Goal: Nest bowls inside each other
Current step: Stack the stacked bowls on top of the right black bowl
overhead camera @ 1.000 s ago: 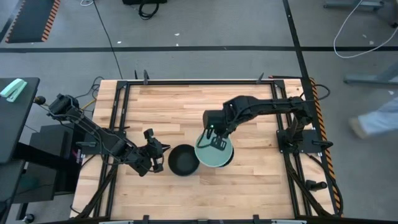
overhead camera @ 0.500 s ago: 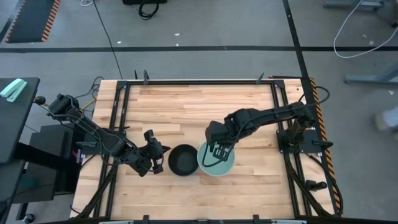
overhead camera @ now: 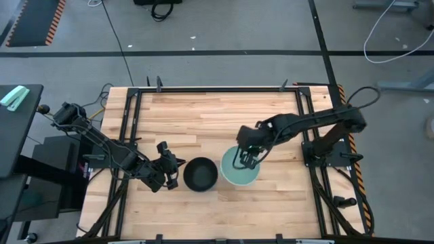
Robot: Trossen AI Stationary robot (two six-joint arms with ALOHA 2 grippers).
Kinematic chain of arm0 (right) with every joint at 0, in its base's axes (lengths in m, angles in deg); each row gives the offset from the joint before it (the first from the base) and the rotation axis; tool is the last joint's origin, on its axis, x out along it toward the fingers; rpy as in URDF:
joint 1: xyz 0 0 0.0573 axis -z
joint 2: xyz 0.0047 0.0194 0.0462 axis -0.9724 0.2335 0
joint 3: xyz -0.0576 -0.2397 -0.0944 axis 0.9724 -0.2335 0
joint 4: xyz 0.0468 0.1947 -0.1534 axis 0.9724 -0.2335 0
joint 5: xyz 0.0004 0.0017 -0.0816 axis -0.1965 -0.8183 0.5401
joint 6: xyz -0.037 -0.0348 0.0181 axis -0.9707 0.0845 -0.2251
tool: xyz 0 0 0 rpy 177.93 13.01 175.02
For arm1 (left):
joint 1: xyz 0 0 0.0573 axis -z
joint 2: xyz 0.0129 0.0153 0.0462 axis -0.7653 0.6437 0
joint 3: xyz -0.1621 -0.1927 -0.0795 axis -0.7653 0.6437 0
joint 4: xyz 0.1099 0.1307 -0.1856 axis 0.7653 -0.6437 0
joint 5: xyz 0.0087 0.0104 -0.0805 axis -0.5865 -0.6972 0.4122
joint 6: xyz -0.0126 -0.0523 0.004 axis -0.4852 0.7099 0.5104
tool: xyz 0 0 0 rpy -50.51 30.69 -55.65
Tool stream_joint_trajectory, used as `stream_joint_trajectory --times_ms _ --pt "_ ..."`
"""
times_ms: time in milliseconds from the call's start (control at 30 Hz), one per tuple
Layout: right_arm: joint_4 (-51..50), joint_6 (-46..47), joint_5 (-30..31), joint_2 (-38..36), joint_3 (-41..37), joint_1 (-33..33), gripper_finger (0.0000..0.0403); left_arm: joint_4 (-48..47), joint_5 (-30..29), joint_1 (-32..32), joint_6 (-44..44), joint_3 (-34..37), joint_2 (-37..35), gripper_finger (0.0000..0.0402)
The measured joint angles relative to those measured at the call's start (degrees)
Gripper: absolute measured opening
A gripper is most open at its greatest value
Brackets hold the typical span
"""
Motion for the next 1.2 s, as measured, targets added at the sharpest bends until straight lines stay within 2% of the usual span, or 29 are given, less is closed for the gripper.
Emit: stream_joint_trajectory --times_ms 200,467,1000,1200 --pt "10.07 1.08 -2.30 -7.87 -13.91 2.21 0.0018 -0.04 0.00 -0.02 -0.04 -0.01 0.00 0.0021" --pt "20.20 0.15 -5.39 -10.19 -24.48 4.74 0.0018 0.00 -0.02 -0.02 -0.14 0.00 0.00 0.0029" --pt "23.36 -2.49 -7.96 -1.83 -24.93 7.11 0.0018 0.09 -0.04 -0.08 -1.07 0.01 0.00 0.0024" --pt "24.51 -3.00 -7.78 -1.74 -25.01 7.33 0.0026 0.13 -0.04 -0.06 -1.07 -0.01 0.00 0.0034"
